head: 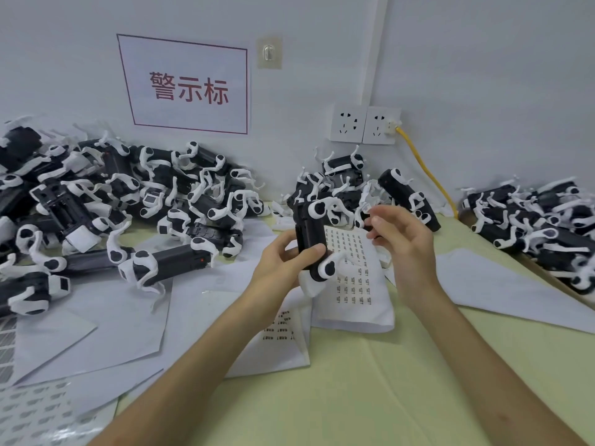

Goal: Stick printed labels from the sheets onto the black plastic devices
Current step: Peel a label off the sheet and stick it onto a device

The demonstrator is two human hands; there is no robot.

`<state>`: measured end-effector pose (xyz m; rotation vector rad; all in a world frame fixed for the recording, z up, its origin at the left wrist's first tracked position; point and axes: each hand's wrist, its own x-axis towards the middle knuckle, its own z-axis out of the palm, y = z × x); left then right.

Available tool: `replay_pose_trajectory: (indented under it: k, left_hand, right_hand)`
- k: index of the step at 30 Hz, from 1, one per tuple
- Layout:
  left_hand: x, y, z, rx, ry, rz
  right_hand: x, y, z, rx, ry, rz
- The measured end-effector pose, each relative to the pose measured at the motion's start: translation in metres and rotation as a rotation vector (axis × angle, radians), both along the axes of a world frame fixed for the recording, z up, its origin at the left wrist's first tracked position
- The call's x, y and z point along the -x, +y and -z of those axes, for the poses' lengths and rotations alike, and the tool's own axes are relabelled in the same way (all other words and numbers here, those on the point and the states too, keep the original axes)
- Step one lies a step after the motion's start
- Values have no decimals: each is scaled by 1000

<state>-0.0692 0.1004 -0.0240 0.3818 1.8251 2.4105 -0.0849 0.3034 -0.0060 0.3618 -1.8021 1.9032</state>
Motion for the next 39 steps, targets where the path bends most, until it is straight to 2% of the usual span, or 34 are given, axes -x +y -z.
replay_pose_trajectory:
  k: [4,6,18,39]
  left_hand:
    - [-1,5,4,68,33,-41]
    - [-2,6,6,92,56,-44]
    - [-5,11,10,199,236,-72]
    - [-4,13,14,308,241,-180]
  right_hand:
    - [-2,-3,1,-102,-91,-223]
    - [-3,-6,2,-151,-96,-261]
    - [-9,-12,0,-293,-97,-179]
    - [-12,-22,3,-339,-80,-105]
